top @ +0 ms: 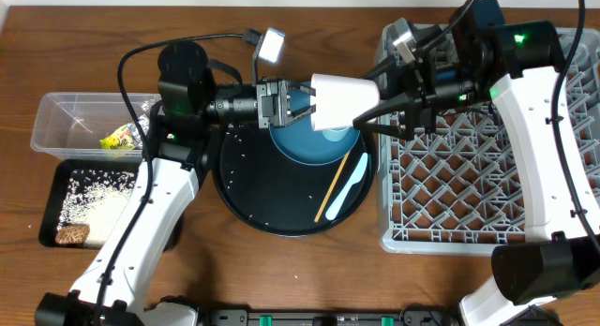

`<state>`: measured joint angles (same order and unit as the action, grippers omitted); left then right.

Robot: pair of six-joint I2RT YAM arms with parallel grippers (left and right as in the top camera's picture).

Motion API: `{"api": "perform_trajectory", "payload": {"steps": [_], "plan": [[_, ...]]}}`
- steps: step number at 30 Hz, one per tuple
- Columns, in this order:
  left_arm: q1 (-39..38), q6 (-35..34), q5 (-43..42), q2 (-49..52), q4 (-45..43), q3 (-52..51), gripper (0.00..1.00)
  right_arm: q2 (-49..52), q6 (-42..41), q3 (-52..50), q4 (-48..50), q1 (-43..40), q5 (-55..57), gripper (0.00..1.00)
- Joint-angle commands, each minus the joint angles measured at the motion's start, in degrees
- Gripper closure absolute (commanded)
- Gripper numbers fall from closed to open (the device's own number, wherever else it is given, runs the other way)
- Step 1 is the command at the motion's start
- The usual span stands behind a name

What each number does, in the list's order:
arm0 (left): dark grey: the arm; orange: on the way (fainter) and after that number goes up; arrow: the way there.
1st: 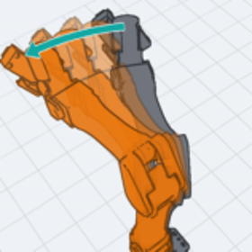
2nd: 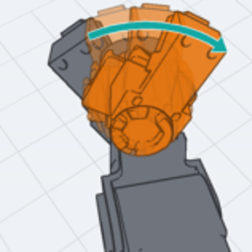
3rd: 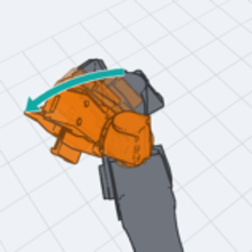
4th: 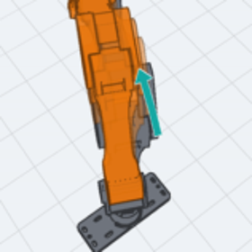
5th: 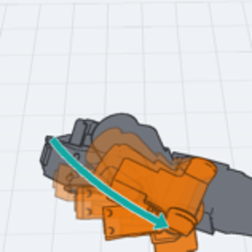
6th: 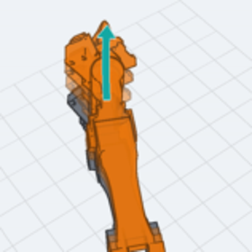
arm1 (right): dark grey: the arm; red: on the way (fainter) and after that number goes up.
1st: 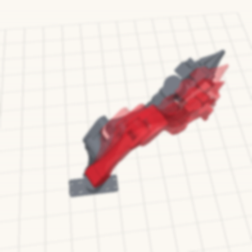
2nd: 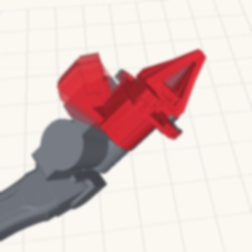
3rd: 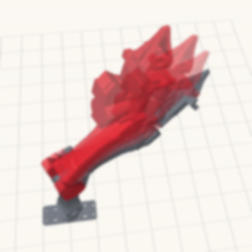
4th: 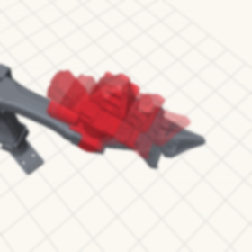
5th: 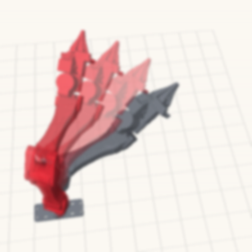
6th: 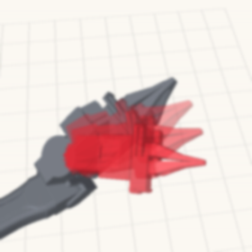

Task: Sort waste into correct bins and load items into the dishwasher rack
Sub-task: 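Grasp the pink cup with the right gripper and release it from the left, then carry the pink cup right and set it in the dish rack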

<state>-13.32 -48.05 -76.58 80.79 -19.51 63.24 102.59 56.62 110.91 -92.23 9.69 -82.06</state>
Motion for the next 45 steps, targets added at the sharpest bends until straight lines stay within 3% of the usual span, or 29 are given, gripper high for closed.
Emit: {"api": "perform_trajectory", "payload": {"steps": [1, 8, 10, 14, 19, 23, 28, 35, 39, 45], "plan": [[0.07, -0.28, -0.42, -0.07, -0.11, 0.46, 0.94, -1.25, 0.85, -0.09, 0.33, 0.39, -3.93, 0.30], [0.09, -0.28, -0.42, -0.07, -0.11, 0.44, 0.94, -1.25, 0.85, -0.09, 0.31, 0.39, -3.91, 0.38], [0.09, -0.26, -0.39, -0.07, -0.11, 0.46, 0.94, -1.22, 0.87, -0.09, 0.33, 0.39, -3.93, 0.44], [0.09, -0.26, -0.39, -0.07, -0.13, 0.46, 0.94, -1.25, 0.79, -0.09, 0.31, -0.11, -3.96, 0.66], [1.33, -0.04, -0.33, -0.07, -0.39, 0.46, 0.84, -1.25, -2.69, -0.02, 0.26, -3.34, -3.69, 0.64], [5.35, -0.07, 0.09, -0.07, -0.35, 0.46, 0.83, -1.53, -7.76, 0.02, 0.26, -7.63, -0.94, 0.64], [11.10, -0.09, 0.04, -0.07, 0.46, 0.46, 0.83, -2.34, -20.57, 0.20, 0.87, -14.71, 10.10, 0.67], [13.57, 2.82, 0.11, -0.07, 6.64, 0.44, 0.83, -4.81, -51.32, 0.20, 4.70, -26.10, 37.62, 0.68], [13.53, 7.48, 1.40, -0.07, 14.78, 0.44, 0.83, -5.75, -60.83, 0.20, 2.86, -30.32, 54.05, 0.68], [13.53, 18.75, 7.69, -0.07, 33.51, 0.44, 0.84, -5.73, -67.30, 0.17, -1.92, -33.20, 71.38, 0.67]]}}
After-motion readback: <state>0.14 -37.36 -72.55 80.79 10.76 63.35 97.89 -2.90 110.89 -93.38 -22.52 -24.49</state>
